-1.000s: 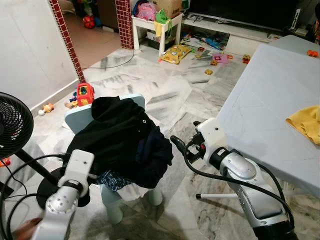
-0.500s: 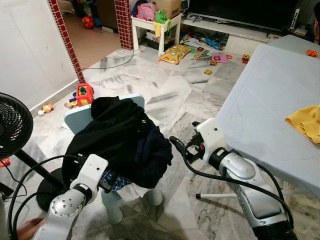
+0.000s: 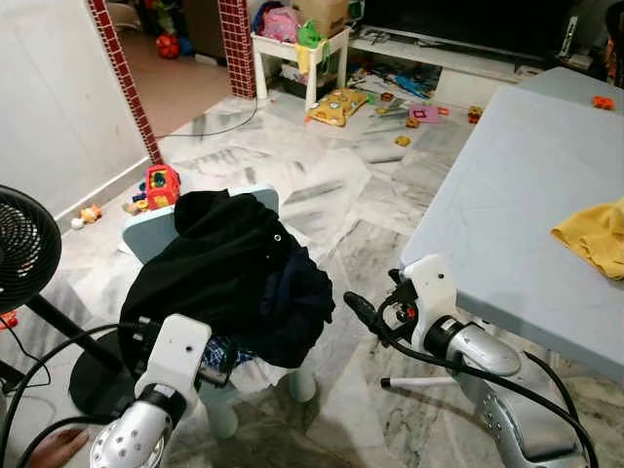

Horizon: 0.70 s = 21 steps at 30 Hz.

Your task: Hang hanger

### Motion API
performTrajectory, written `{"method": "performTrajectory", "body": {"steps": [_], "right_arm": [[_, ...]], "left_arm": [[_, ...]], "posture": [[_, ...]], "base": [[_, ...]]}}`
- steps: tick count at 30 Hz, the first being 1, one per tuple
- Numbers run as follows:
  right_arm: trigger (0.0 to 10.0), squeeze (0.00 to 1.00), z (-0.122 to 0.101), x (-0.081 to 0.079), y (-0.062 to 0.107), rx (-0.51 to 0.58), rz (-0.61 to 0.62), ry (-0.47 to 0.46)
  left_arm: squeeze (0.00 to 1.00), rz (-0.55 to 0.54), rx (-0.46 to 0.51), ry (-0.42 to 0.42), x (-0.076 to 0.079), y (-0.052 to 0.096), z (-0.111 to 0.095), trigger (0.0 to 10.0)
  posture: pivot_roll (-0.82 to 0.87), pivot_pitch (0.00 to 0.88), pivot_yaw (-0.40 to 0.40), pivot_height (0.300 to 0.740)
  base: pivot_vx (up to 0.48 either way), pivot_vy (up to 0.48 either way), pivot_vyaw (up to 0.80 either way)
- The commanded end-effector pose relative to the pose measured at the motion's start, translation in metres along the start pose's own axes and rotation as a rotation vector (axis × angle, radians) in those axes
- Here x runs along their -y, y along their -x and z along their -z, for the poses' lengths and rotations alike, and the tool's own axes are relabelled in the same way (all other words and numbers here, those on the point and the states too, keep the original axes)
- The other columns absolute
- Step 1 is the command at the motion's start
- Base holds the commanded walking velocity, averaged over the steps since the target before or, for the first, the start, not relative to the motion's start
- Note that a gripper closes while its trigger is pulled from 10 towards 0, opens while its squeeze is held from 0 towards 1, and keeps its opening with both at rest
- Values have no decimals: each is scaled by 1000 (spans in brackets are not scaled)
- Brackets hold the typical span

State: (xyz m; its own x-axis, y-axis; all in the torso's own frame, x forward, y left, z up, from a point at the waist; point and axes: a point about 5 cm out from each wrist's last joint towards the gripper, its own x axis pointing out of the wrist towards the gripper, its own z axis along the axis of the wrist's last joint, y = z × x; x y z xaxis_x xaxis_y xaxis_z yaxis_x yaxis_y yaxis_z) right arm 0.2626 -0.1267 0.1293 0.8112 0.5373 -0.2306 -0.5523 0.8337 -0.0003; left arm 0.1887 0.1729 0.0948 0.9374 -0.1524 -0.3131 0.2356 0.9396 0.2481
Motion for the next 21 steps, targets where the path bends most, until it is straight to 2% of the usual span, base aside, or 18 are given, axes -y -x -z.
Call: {"method": "performTrajectory", "body": {"steps": [1, 5, 7, 8, 9, 10, 11, 12, 15, 16, 17, 18, 19, 21], "right_arm": [[10000, 0, -2, -1, 1, 0, -5, -5], [10000, 0, -3, -1, 1, -4, -1, -10], [10000, 0, -2, 1, 1, -8, 18, -14], [10000, 0, -2, 1, 1, -8, 18, -14], [10000, 0, -1, 2, 1, -10, 27, -15], [10000, 0, 0, 3, 1, -12, 33, -15], [10000, 0, 2, 5, 1, -11, 46, -23], [10000, 0, 2, 5, 1, -11, 46, -23], [10000, 0, 2, 8, -1, -5, 52, -27], [10000, 0, 4, 10, -2, -9, 52, -25], [10000, 0, 5, 10, -2, -11, 52, -23], [10000, 0, 5, 10, -2, -11, 52, -23], [10000, 0, 6, 10, -5, -10, 54, -26], [10000, 0, 4, 9, -7, 6, 61, -35]], "left_arm": [[1000, -29, 8, -30, -8, 0, -4, 10000], [1000, -107, 29, -39, -18, -6, -7, 10000], [1000, -183, 54, -8, -25, -12, -11, 10000], [1000, -183, 54, -8, -25, -12, -11, 10000], [627, -200, 69, 0, -24, -13, -13, 10000], [627, -210, 80, 4, -24, -13, -15, 10000], [0, -204, 123, -12, -20, -11, -23, 10000], [0, -204, 123, -12, -20, -11, -23, 10000], [0, -134, 187, -109, -24, -1, -34, 10000], [0, -117, 216, -180, -30, 3, -39, 10000], [0, -111, 227, -210, -32, 4, -41, 10000], [0, -111, 227, -210, -32, 4, -41, 10000], [0, -122, 246, -246, -40, 7, -44, 10000], [0, -162, 259, -236, -41, 8, -45, 10000]], "posture": [[-18, 100, -21, 740], [-23, 101, -20, 740], [-29, 101, -20, 740], [-29, 101, -20, 740], [-31, 101, -23, 740], [-30, 99, -26, 740], [-21, 100, -42, 740], [-21, 100, -42, 740], [1, 101, -51, 740], [23, 102, -57, 740], [23, 102, -57, 740], [23, 102, -57, 740], [35, 98, -48, 740], [31, 95, -45, 740]], "base": [[0, 0, 0], [0, 0, 0], [0, 0, 0], [0, 0, 0], [0, 0, 0], [0, 0, 0], [0, 0, 0], [0, 0, 0], [0, 0, 0], [0, 0, 0], [0, 0, 0], [0, 0, 0], [0, 0, 0], [0, 0, 0]]}}
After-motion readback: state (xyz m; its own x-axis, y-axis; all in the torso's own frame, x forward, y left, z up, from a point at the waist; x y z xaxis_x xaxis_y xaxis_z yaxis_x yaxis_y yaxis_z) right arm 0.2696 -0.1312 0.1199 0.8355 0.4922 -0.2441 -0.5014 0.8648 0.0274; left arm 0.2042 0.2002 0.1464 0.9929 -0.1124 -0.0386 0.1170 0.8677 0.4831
